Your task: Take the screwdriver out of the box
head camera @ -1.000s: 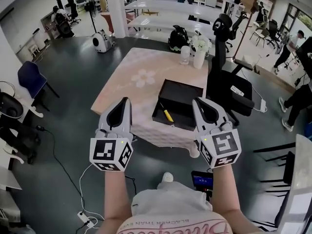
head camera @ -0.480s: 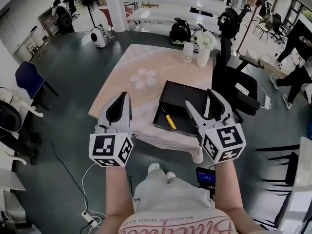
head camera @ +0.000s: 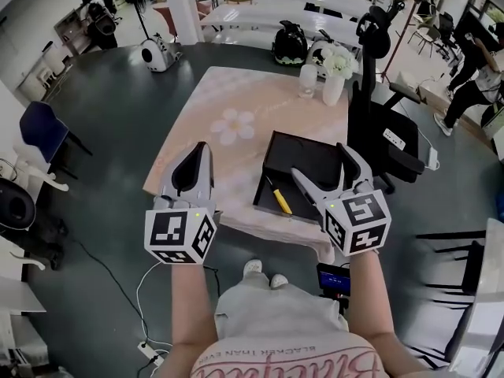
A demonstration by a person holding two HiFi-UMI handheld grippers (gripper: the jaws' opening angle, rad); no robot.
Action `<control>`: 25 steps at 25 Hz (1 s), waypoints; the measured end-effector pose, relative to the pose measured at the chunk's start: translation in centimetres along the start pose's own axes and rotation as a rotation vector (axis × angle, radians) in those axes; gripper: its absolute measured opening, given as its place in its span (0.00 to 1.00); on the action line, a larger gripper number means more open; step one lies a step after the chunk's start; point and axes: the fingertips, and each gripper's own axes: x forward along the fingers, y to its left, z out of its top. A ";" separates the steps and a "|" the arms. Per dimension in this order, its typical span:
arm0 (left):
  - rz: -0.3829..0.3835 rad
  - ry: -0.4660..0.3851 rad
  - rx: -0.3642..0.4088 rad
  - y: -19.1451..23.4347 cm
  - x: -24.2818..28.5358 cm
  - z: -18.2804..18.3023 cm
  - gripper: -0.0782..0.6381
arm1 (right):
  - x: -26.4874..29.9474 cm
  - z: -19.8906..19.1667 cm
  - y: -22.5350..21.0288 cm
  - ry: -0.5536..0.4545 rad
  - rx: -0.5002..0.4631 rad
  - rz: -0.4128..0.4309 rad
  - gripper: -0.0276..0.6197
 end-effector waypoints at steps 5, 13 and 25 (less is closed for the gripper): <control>-0.011 0.021 -0.004 1.2 0.2 -0.8 0.12 | 2.0 -3.0 1.5 0.123 0.089 0.050 0.65; -0.009 0.053 -0.037 3.3 1.0 -3.0 0.12 | 5.8 -10.5 3.9 0.384 0.202 0.133 0.65; 0.023 0.082 -0.057 6.1 1.8 -4.8 0.12 | 10.0 -20.0 6.3 0.744 0.195 0.201 0.61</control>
